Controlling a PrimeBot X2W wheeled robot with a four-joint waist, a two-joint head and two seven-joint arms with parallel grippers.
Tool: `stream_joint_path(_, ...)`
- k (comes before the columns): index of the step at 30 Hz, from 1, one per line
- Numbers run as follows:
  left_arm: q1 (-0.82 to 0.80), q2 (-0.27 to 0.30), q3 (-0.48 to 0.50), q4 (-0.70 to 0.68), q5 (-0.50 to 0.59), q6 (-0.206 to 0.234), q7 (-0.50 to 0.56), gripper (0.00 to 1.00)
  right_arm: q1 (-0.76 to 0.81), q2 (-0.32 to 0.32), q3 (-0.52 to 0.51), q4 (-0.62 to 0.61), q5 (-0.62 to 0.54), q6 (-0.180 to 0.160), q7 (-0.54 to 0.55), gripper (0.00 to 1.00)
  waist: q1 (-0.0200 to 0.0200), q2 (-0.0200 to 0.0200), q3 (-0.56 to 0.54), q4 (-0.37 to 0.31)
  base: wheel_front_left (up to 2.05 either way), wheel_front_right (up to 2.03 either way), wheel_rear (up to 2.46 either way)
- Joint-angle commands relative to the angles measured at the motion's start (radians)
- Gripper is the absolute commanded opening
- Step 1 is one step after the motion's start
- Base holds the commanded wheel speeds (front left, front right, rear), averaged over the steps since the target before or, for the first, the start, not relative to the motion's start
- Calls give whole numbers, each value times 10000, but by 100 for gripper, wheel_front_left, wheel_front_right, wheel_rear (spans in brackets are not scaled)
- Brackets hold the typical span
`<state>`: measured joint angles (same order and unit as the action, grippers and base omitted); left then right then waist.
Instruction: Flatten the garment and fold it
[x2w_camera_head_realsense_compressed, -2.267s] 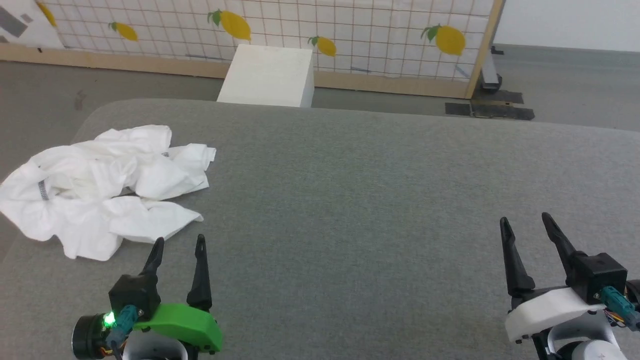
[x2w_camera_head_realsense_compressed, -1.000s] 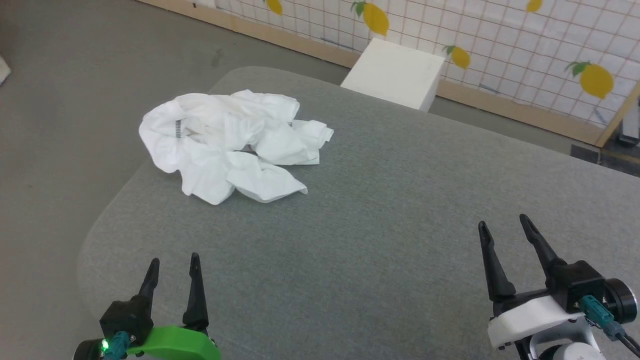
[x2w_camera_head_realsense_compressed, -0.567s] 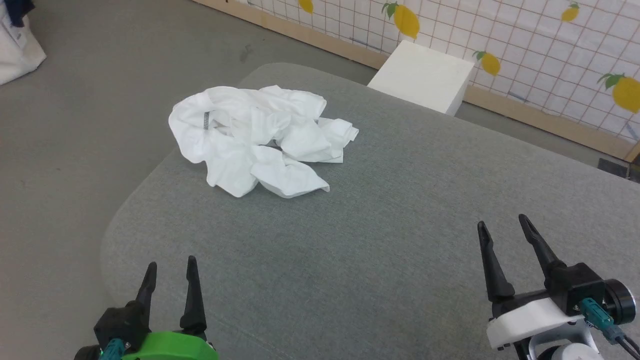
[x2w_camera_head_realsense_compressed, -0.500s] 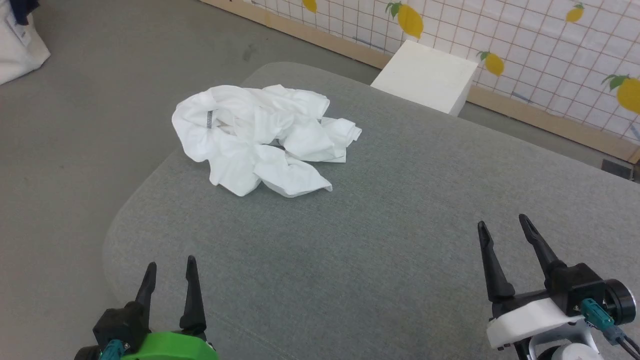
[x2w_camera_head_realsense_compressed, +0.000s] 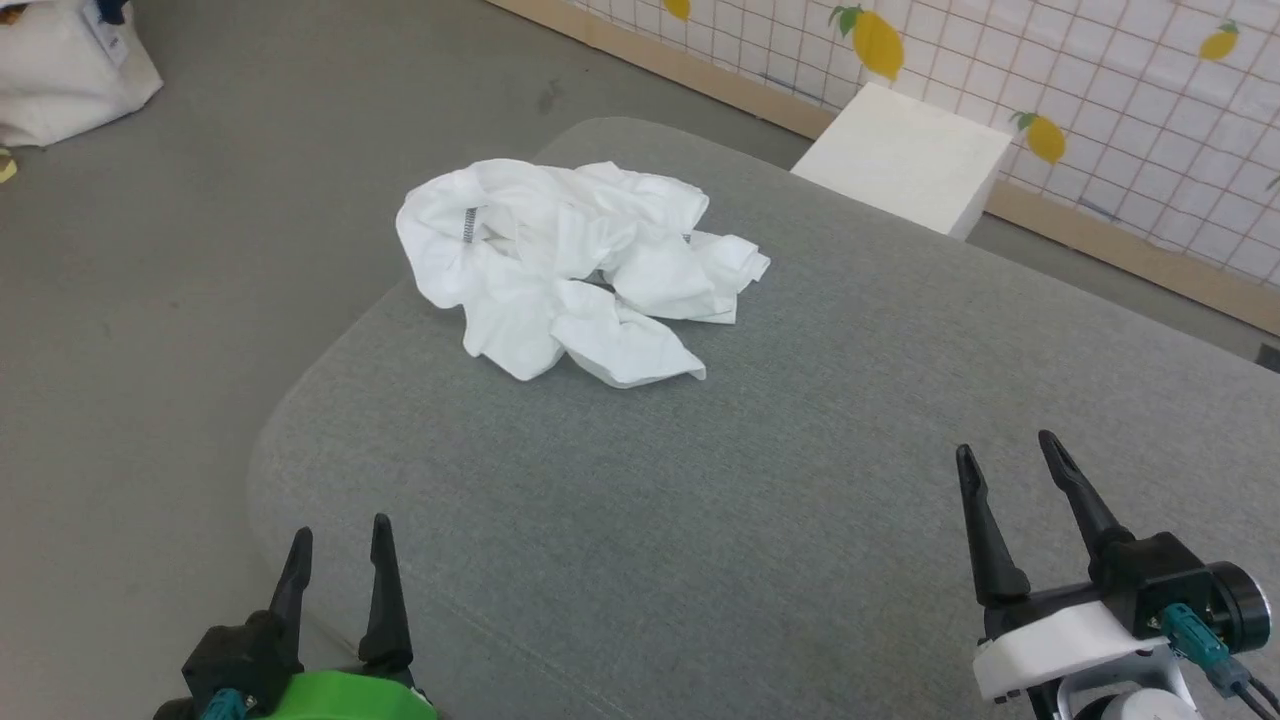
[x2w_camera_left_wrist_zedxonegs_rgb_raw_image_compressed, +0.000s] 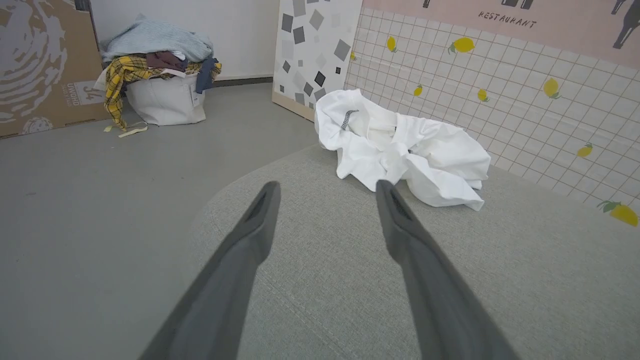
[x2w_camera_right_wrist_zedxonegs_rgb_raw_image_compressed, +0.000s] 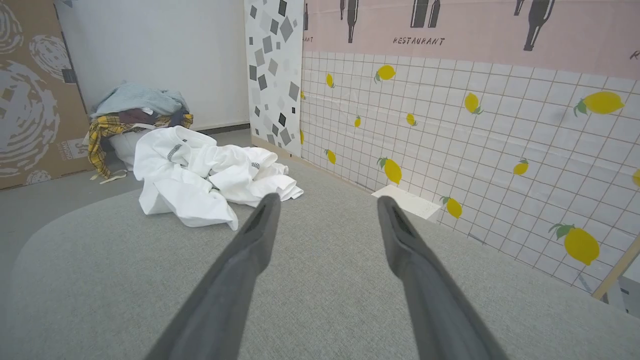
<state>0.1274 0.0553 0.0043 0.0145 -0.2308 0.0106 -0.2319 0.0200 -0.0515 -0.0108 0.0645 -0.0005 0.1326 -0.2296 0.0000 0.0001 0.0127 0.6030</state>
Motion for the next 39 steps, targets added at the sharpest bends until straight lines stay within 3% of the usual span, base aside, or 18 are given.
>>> stream_joint_path(1, 133, -47, -5, 13, -138, 23, -114, 100, -70, 11, -21, 54, -8, -18, -136, 100, 0, -1, 15, 127, 0, 0, 0)
stream_joint_path(10, 211, -51, 10, 36, -314, 21, -299, 100, -88, 13, -8, 110, -3, -19, -322, 100, 0, -1, 41, 560, 0, 0, 0)
stream_joint_path(21, 154, -51, -45, 75, -346, 48, -299, 100, -111, 13, -6, 104, -46, -19, -322, 100, 0, -1, 76, 544, 0, 0, 0)
stream_joint_path(26, -262, -51, -22, -318, -149, -233, -299, 100, -204, 13, -44, 53, -88, -19, -322, 100, 0, -1, 201, 450, 0, 0, 0)
stream_joint_path(29, -784, -22, -42, -528, -153, -620, -299, 100, -292, 13, -55, -21, -169, -19, -322, 100, 0, -1, 352, 377, 0, 0, 0)
stream_joint_path(34, -2407, 605, -343, -911, -171, -1081, 48, 100, -448, 13, -25, -132, -380, -19, -320, 100, 0, -1, 772, 179, 0, 0, 0)
stream_joint_path(39, -4663, 1680, -551, -1089, -441, -1298, 1526, 100, -704, 13, 48, -457, -696, -19, -85, 100, 0, -1, 1505, -90, 0, 0, 0)
